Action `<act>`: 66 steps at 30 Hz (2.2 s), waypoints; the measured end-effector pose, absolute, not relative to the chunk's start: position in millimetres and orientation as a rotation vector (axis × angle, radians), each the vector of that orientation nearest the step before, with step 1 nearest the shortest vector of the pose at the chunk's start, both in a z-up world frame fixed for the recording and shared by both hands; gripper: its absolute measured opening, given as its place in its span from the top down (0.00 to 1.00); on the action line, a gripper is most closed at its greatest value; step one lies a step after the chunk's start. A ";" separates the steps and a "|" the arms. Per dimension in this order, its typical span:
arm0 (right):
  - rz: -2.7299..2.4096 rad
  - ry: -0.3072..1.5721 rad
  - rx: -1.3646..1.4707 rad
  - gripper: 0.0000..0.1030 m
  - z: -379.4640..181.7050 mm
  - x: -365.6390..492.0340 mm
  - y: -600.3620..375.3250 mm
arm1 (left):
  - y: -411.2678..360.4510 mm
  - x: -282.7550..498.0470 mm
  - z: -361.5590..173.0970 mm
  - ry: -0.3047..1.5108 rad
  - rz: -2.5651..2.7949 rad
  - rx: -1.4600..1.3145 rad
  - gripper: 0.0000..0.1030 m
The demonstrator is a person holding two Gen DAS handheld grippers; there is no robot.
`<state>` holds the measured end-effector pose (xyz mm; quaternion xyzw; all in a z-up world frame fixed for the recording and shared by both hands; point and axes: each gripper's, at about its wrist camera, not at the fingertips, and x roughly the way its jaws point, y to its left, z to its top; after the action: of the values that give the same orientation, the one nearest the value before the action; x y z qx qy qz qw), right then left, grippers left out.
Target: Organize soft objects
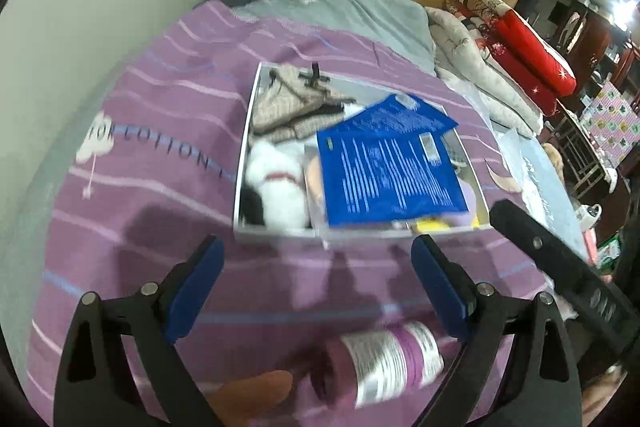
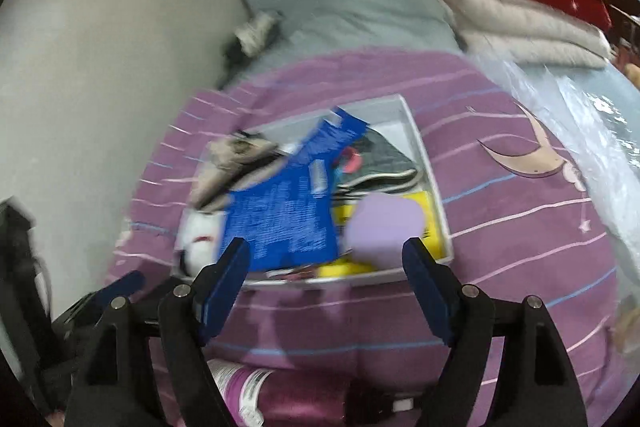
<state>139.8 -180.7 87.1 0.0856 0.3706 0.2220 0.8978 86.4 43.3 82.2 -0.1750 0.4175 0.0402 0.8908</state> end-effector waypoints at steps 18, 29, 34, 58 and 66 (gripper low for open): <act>0.368 0.633 0.017 0.23 89.1 0.2 -191.8 | 5.2 -36.1 104.4 0.805 0.109 -0.213 0.08; 0.308 0.657 0.067 0.23 56.9 -13.4 -199.9 | -15.4 -51.9 55.4 0.805 0.134 -0.147 0.08; 0.299 0.678 0.090 0.23 52.6 -10.3 -203.6 | -13.0 -49.9 53.1 0.809 0.123 -0.163 0.08; 0.183 0.725 -0.020 0.06 41.6 -11.4 -191.6 | -18.6 -54.6 50.7 0.796 0.136 -0.131 0.10; 0.268 1.067 -0.069 0.00 -1.2 27.2 -173.4 | -21.3 -54.1 50.0 0.801 0.128 -0.125 0.10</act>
<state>27.2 -173.4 -1.2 -0.0330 0.5069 0.1272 0.8519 -54.1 -21.3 50.0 -0.0608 0.3892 0.0621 0.9170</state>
